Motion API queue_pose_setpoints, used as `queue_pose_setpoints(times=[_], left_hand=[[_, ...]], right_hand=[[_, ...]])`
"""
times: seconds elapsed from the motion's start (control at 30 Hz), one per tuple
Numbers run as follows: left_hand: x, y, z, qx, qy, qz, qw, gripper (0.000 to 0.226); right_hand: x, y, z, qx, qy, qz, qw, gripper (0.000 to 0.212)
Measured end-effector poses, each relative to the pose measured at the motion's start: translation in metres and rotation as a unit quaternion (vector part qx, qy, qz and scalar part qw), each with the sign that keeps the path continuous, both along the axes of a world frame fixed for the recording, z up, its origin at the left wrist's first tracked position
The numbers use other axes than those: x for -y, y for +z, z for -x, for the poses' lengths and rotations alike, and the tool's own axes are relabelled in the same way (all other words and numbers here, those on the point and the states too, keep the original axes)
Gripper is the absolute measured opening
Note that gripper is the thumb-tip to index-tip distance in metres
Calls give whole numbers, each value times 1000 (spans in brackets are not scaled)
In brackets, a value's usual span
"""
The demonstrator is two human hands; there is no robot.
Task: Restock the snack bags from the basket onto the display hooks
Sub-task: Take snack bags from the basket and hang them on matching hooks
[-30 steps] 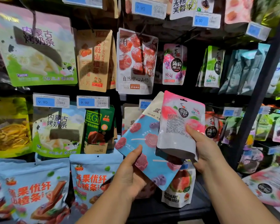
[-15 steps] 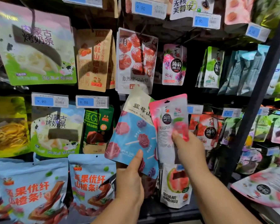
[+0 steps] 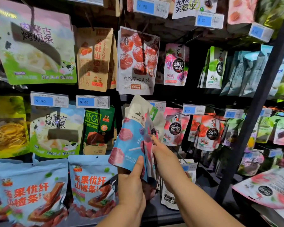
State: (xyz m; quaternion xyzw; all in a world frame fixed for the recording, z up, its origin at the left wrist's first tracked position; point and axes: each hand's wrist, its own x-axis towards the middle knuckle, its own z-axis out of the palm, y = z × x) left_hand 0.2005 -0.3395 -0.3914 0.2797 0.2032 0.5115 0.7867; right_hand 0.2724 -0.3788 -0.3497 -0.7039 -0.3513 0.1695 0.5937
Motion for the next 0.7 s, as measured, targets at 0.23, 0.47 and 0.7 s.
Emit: queue_pose_setpoints(times=[0.23, 0.47, 0.7], left_hand=[[6, 4, 2, 16, -19, 3, 1000, 20], [3, 5, 0, 32, -9, 30, 999, 15], [3, -3, -1, 15, -44, 14, 999, 25]], right_hand=[[-1, -9, -10, -70, -54, -6, 996, 53], [4, -23, -24, -144, -110, 44, 982, 93], [15, -20, -25, -62, -169, 63, 982, 75]])
